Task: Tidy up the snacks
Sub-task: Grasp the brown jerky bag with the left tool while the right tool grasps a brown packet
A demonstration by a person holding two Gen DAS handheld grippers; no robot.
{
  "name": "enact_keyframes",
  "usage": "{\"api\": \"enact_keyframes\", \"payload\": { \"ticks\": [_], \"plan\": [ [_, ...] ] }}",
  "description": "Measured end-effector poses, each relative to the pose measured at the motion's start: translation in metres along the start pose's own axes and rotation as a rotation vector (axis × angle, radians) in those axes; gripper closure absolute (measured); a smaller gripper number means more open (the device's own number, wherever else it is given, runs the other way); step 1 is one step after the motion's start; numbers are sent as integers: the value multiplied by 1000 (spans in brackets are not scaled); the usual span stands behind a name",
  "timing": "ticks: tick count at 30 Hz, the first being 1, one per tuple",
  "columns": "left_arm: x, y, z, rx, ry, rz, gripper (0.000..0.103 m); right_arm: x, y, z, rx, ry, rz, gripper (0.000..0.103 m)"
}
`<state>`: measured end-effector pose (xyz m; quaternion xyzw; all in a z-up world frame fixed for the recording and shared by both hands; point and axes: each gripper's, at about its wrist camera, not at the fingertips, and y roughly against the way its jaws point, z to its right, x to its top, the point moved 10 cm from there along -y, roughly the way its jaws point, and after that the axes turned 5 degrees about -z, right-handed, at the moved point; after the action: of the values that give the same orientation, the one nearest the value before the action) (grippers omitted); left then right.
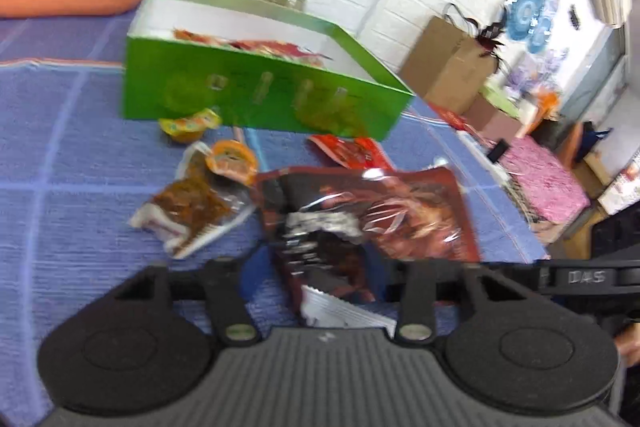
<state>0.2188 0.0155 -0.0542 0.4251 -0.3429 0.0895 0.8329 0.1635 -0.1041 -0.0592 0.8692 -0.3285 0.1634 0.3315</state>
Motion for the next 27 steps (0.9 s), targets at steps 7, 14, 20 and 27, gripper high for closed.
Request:
{"api": "enact_keyframes", "payload": {
  "ticks": [7,14,20,27],
  "plan": [
    [-3,5,-5,-16,40,5,91,12,12,-17,-5,123,35,89],
    [-12,-1,-3,34,-1,-47,95,19,4,-11,-37,118,-11,88],
    [-15,-1,2,108,-55,-2,96,14,-2,11,-68,38,-80,84],
    [2,16,6,146,-72,85,96,26,11,-26,-20,203,9,88]
  ]
}}
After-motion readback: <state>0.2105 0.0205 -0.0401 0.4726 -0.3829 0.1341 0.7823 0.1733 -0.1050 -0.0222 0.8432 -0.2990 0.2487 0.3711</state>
